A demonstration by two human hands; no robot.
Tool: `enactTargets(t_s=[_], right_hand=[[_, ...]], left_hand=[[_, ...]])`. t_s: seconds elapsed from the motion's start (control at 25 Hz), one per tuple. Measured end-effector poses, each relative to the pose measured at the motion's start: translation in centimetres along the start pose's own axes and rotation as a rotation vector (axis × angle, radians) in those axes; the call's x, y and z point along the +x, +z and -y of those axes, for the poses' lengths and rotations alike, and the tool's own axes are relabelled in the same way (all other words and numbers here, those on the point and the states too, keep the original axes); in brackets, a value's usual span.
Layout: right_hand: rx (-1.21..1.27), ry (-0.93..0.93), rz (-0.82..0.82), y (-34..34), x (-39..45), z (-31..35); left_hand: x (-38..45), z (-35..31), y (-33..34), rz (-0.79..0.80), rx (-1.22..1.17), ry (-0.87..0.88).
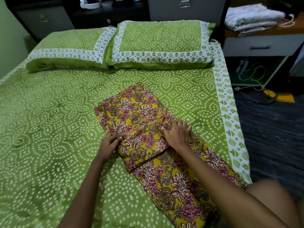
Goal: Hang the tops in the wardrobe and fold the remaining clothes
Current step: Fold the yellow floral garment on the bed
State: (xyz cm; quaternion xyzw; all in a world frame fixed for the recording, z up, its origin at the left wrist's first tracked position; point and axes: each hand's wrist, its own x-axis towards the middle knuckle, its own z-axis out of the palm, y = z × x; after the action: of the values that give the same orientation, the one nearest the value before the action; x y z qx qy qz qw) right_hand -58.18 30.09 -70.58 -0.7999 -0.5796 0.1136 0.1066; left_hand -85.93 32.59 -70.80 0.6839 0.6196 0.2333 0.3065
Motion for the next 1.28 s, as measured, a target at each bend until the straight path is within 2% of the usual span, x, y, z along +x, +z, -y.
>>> enactTargets(t_s=[0.16, 0.28, 0.36, 0.52, 0.76, 0.84, 1.0, 1.08, 1.16, 1.2, 1.24, 1.28], right_hand=[[0.007, -0.054, -0.041, 0.0, 0.9, 0.5], [0.238, -0.130, -0.161, -0.2, 1.7, 0.4], [0.313, -0.081, -0.171, -0.6, 2.2, 0.0], [0.210, -0.057, -0.112, -0.4, 2.8, -0.6], [0.403, -0.123, -0.211, -0.7, 3.8, 0.0], [0.328, -0.107, -0.158, -0.7, 4.4, -0.2], [0.031, -0.062, -0.003, -1.2, 4.4, -1.3], [0.072, -0.001, -0.117, -1.8, 3.6, -0.7], [0.240, -0.100, -0.374, -2.0, 2.0, 1.4], [0.338, -0.221, -0.414, -1.5, 0.8, 2.7], [0.426, -0.356, -0.330, -0.7, -0.6, 4.0], [0.465, -0.475, -0.121, 0.3, -2.2, 5.1]], left_hand=[[0.5, 0.4, -0.4, 0.066, -0.122, -0.070], [0.3, 0.5, -0.2, 0.034, -0.176, -0.067], [0.0, 0.6, 0.1, 0.022, -0.163, -0.022], [-0.1, 1.4, 0.9, 0.012, -0.037, -0.011], [-0.2, 1.5, 1.6, -0.097, -0.085, -0.005], [-0.2, 1.6, 1.8, -0.095, -0.022, -0.018], [0.1, 1.4, 2.5, -0.093, 0.142, -0.037], [0.0, 0.0, 2.5, -0.184, 0.171, -0.092], [-0.9, -2.2, 3.1, -0.422, 0.095, -0.057], [-1.7, -3.6, 3.8, -0.478, 0.028, 0.012], [-2.6, -4.6, 4.9, -0.449, -0.014, 0.076], [-3.4, -4.9, 6.1, -0.364, -0.002, 0.107]])
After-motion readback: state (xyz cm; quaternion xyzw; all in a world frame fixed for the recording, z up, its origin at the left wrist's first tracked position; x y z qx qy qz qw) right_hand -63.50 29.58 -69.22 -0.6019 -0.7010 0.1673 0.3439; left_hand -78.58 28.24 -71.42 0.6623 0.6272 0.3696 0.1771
